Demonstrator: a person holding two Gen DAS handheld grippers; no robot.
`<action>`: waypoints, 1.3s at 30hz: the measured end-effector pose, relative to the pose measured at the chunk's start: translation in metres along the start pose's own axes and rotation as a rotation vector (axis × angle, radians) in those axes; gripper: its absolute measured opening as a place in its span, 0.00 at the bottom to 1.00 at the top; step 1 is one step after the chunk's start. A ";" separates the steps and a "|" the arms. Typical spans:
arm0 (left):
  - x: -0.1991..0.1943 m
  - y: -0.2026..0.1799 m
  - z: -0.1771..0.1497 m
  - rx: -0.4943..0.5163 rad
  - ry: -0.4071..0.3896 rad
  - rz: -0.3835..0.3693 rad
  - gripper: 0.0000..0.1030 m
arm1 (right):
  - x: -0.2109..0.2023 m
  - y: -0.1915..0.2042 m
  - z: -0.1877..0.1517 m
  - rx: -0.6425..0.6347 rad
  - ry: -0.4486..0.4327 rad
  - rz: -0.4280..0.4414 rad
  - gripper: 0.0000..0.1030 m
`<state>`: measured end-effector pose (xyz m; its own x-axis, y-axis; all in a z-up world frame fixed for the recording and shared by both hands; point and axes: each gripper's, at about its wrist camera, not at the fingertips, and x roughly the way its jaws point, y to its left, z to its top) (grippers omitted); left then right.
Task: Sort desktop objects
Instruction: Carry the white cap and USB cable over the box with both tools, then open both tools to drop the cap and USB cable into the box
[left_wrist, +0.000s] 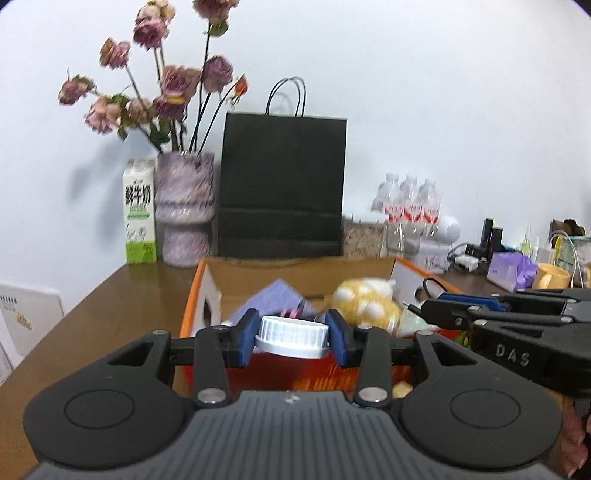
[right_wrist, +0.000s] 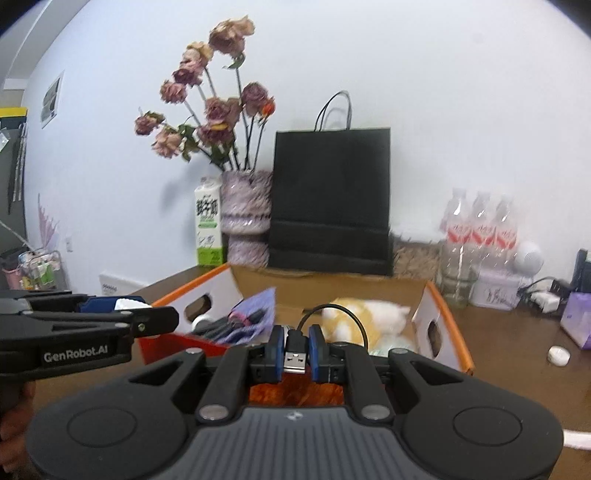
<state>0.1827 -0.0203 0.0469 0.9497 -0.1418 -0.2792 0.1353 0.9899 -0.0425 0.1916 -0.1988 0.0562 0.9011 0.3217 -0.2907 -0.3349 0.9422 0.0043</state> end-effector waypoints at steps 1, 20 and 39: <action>0.004 -0.003 0.005 0.002 -0.008 0.003 0.39 | 0.001 -0.001 0.003 0.002 -0.007 -0.007 0.12; 0.084 0.017 0.011 -0.086 0.009 0.108 0.39 | 0.080 -0.033 0.002 0.097 -0.013 -0.049 0.12; 0.075 0.013 0.006 -0.060 -0.031 0.116 1.00 | 0.072 -0.025 -0.005 0.071 0.006 -0.048 0.83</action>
<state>0.2573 -0.0178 0.0314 0.9664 -0.0250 -0.2557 0.0076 0.9976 -0.0689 0.2638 -0.1996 0.0301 0.9141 0.2756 -0.2975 -0.2710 0.9609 0.0576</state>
